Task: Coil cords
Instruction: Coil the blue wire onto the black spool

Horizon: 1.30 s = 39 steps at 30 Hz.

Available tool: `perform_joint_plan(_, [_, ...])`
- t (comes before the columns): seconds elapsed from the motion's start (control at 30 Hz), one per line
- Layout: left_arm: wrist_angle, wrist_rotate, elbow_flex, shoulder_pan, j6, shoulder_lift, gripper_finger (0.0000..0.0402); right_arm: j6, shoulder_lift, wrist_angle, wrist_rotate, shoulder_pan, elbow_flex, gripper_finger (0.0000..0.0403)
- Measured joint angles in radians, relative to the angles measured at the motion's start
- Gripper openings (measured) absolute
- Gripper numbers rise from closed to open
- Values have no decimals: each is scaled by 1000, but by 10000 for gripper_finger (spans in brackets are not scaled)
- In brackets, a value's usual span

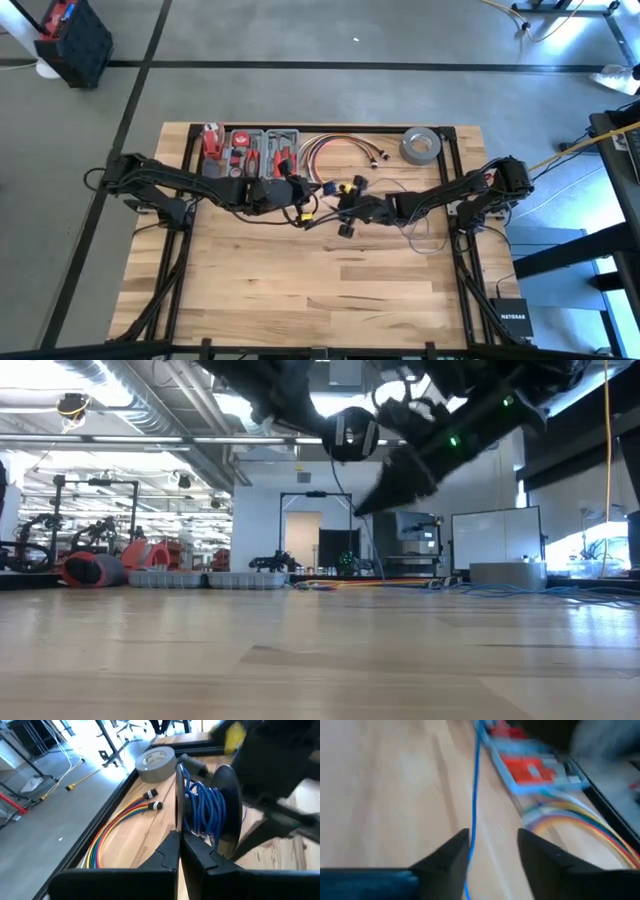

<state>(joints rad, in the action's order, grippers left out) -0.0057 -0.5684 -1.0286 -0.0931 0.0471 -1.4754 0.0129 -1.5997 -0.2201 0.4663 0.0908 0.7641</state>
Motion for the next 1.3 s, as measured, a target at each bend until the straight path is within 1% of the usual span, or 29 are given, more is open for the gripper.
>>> perform_joint_plan(0.07, [-1,0,0,-6,5,5,0,19,22,94,38,0,-1,206])
perform_joint_plan(0.17, [-14,1,0,-20,12,14,0,20,82,221,108,0,1,231])
perform_joint_plan(0.3, [-10,0,0,-45,14,45,0,13,139,380,198,0,-6,237])
perform_joint_plan(0.43, [-30,-17,0,-67,21,62,0,11,172,398,204,0,-43,228])
perform_joint_plan(0.5, [-30,-28,0,-71,27,62,0,25,174,346,193,0,-79,221])
perform_joint_plan(0.63, [-24,-20,1,-56,42,62,0,114,175,109,126,-5,-183,210])
perform_joint_plan(0.77, [32,53,36,-7,43,62,0,120,175,-198,-17,-45,-299,202])
perform_joint_plan(0.87, [72,118,73,40,14,62,0,115,175,-342,-90,-75,-358,200])
perform_joint_plan(0.93, [65,138,82,65,-10,62,0,98,175,-382,-129,-88,-375,199])
perform_joint_plan(1.0, [68,139,84,74,-18,62,0,93,175,-382,-146,-93,-376,199])
perform_joint_plan(1.23, [37,144,87,65,-14,62,0,96,175,-386,-146,-92,-374,199])
perform_joint_plan(1.3, [38,144,87,65,-14,62,0,73,175,-396,-146,-92,-374,199])
